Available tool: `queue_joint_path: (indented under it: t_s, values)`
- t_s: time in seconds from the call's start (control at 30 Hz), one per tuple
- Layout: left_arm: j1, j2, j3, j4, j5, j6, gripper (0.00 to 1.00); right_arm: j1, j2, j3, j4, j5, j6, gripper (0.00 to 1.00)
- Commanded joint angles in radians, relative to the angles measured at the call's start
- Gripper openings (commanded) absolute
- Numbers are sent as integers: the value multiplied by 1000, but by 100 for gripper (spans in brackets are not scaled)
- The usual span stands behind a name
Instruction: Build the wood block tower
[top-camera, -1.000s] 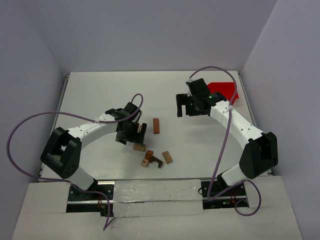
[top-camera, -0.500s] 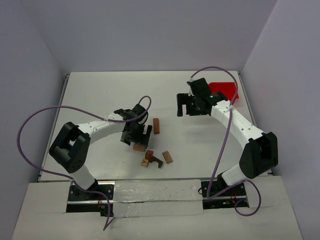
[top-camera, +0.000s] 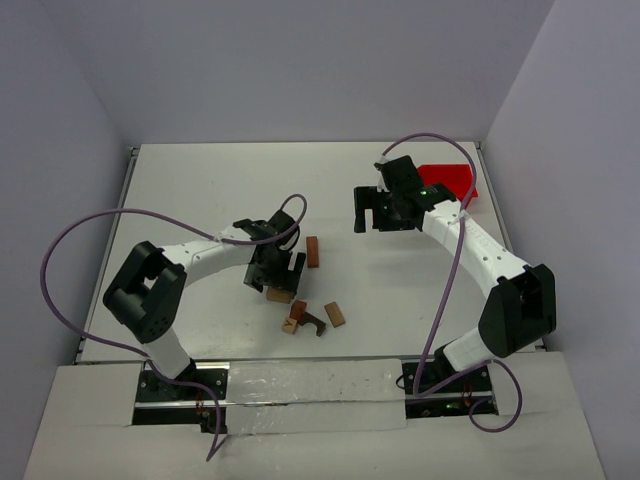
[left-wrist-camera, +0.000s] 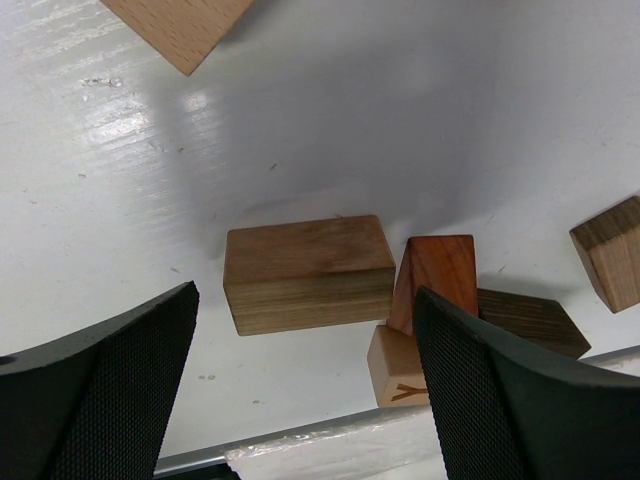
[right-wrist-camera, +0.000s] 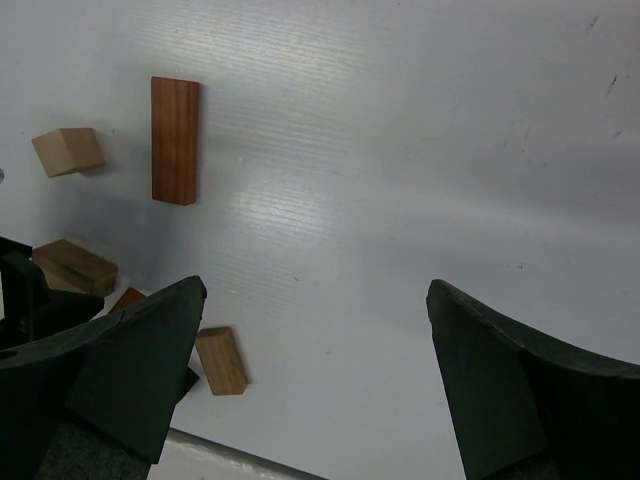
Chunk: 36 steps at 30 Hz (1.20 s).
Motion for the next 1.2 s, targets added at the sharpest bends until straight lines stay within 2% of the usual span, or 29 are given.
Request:
queue_joint_path:
  t_s: [0.0, 0.17, 0.33, 0.47, 0.5, 0.7, 0.73, 0.87, 0.93, 1.03, 1.1, 1.17]
  values:
    - [-22, 16, 35, 22, -10, -2, 88, -7, -4, 36, 2, -11, 2, 100]
    - [-23, 19, 32, 23, -10, 1, 81, -10, -3, 34, 1, -10, 2, 100]
    - [-23, 10, 29, 25, -10, 11, 69, -10, 1, 39, -3, -11, -2, 100]
    - [-23, -24, 40, 31, -10, 76, 50, -8, -3, 39, -3, -14, -9, 100]
    - [-23, -32, 52, 26, -11, 107, 50, -8, -6, 36, -2, -20, -12, 100]
    - [-23, -108, 200, -58, 32, 360, 25, -8, -46, 24, 16, -83, -61, 100]
    - [-21, -129, 236, -76, 95, 414, 17, -8, -57, 17, 23, -107, -77, 100]
    - [-21, -131, 393, -150, 239, 618, 0, -10, -76, 4, 30, -145, -105, 100]
    - [-22, -123, 459, -174, 288, 685, 0, -13, -76, 9, 25, -143, -119, 100]
    - [-22, -122, 517, -197, 370, 870, 0, -29, -64, 24, 5, -170, -147, 100]
    - [-22, -130, 519, -208, 378, 974, 0, -45, -49, 38, -8, -190, -154, 100]
    - [-25, -94, 541, -221, 327, 1062, 0, -68, -37, 54, -26, -214, -167, 100]
